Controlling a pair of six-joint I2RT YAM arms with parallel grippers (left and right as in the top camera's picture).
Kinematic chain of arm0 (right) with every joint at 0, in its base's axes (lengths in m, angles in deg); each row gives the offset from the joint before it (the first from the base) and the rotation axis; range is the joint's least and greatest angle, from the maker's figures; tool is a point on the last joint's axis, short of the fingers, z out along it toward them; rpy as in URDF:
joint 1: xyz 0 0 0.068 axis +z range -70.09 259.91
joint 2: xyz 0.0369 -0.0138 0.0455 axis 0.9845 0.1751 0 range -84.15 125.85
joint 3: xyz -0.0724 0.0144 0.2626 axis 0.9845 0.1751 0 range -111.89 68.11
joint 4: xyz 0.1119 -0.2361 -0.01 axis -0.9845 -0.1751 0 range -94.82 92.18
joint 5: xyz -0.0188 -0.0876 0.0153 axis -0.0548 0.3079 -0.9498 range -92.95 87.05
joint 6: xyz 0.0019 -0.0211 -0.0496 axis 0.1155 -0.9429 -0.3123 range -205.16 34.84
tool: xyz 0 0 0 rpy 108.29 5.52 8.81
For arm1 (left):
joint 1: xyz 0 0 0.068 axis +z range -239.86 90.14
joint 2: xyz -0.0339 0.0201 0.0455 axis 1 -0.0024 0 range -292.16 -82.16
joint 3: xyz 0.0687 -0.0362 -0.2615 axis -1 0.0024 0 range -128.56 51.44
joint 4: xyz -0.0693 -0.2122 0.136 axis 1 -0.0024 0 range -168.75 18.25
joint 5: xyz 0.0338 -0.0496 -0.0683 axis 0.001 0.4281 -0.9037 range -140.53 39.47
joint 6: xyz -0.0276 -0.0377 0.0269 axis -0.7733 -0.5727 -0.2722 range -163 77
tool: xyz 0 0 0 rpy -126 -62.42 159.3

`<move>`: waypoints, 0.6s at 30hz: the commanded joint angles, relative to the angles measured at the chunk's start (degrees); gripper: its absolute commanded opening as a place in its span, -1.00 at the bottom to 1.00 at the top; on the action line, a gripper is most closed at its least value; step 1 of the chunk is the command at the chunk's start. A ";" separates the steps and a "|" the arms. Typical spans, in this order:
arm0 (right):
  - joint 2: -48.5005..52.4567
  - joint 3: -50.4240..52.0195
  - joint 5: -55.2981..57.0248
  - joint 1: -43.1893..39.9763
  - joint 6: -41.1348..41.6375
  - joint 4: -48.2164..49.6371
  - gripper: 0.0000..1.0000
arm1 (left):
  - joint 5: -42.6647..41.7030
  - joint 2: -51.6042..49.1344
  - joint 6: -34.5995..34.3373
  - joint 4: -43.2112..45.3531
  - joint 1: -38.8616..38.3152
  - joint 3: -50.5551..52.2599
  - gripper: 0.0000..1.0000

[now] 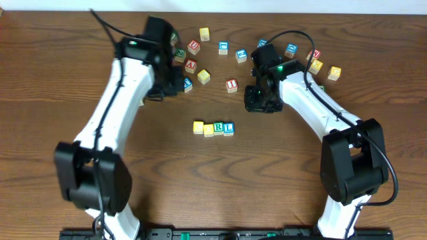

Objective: Spell out CORL
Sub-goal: 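Lower left gripper behind the C block and nudge the row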

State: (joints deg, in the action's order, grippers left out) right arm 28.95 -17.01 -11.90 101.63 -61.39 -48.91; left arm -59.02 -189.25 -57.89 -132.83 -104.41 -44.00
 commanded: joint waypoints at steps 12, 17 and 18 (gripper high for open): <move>0.39 -1.03 -0.42 -0.02 -1.79 0.09 -0.30 | 0.57 -9.77 -6.69 2.69 -9.16 0.46 -0.85; 0.39 -1.03 -0.17 -0.09 -2.23 0.09 -0.26 | 0.94 -11.72 -6.86 2.71 -10.08 0.57 -0.85; 0.39 -1.03 -0.17 -0.09 -2.23 0.09 -0.26 | 1.73 -12.07 -6.86 2.71 -10.08 0.57 -0.85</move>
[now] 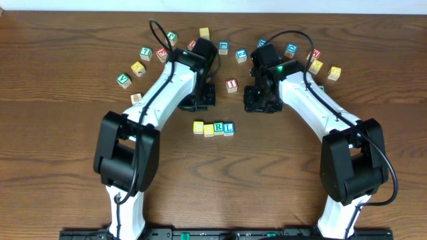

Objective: Spell out CORL
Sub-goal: 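Lower left gripper behind the C block and nudge the row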

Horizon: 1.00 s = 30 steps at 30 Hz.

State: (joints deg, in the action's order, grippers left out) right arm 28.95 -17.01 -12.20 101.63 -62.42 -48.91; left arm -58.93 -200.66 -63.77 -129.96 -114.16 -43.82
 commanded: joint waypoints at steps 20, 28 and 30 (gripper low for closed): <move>0.39 -1.03 0.35 -0.09 -1.20 0.07 -0.23 | 4.98 -1.42 4.70 3.69 -0.33 5.92 -0.85; 0.39 -1.03 0.35 -0.09 -1.20 0.09 -0.22 | 3.37 -1.42 4.66 3.32 -0.33 5.95 -0.85; 0.39 -1.03 0.59 -0.09 -1.18 0.09 -0.22 | 2.84 -1.42 4.66 3.23 -0.33 5.97 -0.85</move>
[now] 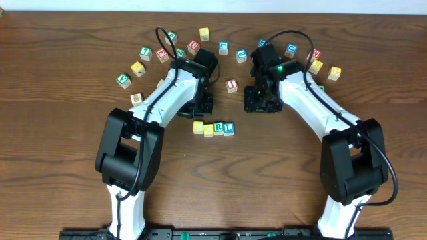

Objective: Spell out CORL
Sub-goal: 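Lower left gripper behind the C block and nudge the row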

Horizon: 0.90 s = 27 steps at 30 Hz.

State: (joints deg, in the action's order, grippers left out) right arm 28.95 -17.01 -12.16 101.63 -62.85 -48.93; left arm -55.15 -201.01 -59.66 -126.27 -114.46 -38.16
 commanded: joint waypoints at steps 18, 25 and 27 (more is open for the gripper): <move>0.39 -1.01 1.16 -0.02 -0.76 -0.13 -0.21 | -0.96 -1.07 0.52 -1.75 -0.59 0.68 -0.85; 0.39 -1.01 1.16 -0.02 -0.76 -0.24 -0.21 | -0.63 -1.07 0.57 -1.70 -1.73 0.70 -0.85; 0.39 -1.01 1.16 -0.02 -0.76 -0.33 -0.21 | -0.63 -1.07 0.59 -1.70 -1.73 0.83 -0.85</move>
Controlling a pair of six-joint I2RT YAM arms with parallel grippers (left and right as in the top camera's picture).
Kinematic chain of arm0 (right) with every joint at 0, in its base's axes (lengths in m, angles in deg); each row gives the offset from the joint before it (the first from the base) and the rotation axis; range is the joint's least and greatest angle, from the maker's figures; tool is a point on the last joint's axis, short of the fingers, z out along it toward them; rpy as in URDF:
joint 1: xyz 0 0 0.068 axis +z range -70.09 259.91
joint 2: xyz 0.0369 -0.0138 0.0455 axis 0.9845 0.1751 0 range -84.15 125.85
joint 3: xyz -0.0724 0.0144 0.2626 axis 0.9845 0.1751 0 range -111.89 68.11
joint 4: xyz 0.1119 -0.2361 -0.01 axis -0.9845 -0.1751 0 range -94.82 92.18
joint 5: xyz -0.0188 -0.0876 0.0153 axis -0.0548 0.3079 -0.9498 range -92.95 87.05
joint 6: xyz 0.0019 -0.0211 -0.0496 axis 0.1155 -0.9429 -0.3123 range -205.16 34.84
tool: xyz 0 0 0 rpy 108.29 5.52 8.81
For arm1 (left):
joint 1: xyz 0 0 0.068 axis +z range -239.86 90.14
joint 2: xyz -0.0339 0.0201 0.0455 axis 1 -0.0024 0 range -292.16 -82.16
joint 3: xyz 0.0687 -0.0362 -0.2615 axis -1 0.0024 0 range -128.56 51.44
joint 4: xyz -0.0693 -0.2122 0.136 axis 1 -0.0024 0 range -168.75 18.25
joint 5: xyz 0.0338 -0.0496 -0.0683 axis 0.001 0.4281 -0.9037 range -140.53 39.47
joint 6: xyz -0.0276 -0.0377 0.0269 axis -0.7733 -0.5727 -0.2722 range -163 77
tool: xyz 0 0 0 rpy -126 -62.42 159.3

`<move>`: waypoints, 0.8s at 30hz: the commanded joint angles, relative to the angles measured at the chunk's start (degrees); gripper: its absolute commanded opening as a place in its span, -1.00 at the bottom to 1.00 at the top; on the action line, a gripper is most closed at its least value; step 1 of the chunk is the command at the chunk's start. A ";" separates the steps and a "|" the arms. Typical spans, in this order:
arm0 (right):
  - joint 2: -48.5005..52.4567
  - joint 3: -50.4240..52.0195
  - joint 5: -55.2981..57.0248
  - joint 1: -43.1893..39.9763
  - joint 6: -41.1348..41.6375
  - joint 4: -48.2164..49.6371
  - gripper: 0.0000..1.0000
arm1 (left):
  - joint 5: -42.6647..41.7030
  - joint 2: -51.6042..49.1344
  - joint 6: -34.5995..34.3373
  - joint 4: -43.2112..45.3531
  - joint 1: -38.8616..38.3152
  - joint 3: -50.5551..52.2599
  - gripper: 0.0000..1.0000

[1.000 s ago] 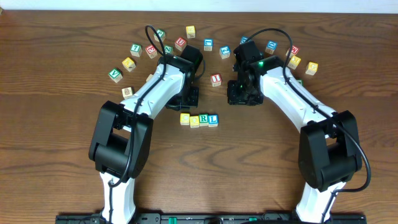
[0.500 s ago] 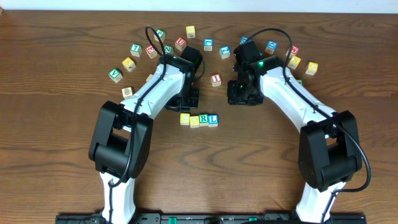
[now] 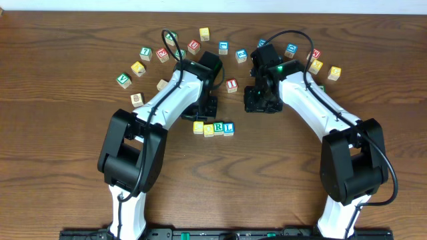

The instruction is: Spell out CORL

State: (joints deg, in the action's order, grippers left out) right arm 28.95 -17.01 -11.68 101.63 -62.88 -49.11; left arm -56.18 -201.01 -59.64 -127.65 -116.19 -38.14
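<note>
A row of four letter blocks (image 3: 213, 128) lies mid-table: two yellow ones on the left, then R and L. My left gripper (image 3: 205, 108) hangs just behind the row's left end, pointing down; its fingers are hidden under the wrist, so I cannot tell whether it holds anything. My right gripper (image 3: 257, 101) sits to the right and behind the row, beside a loose red-lettered block (image 3: 231, 85). Its jaws do not show either.
Loose letter blocks form an arc along the far side: a green V (image 3: 123, 81), a yellow one (image 3: 138, 67), a tan one (image 3: 137, 99), blue ones (image 3: 223, 47), and yellow ones at the far right (image 3: 334, 73).
My left gripper has shifted slightly right and nearer, closer to the row's left end. The row and the right arm are unchanged.
My left gripper was first among the loose blocks at the far left. It then stood behind the row near the centre, and has edged down toward the row's left end since. The four-block row and the right arm have stayed put throughout.
</note>
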 commanded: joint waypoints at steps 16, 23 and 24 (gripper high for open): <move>0.39 -1.01 0.70 -0.02 -0.74 -0.44 -0.21 | 0.28 -1.07 0.48 -0.59 0.00 1.40 -0.85; 0.39 -1.01 0.70 -0.02 -0.74 -0.39 -0.21 | 0.28 -1.07 0.48 -1.75 -0.02 1.40 -0.85; 0.39 -1.01 0.70 -0.02 -0.74 -0.39 -0.21 | 0.28 -1.07 0.48 -1.88 -0.02 1.40 -0.85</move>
State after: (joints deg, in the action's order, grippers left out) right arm 28.95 -17.01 -11.48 101.63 -62.88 -49.41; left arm -56.18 -201.01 -59.64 -128.85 -116.28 -37.29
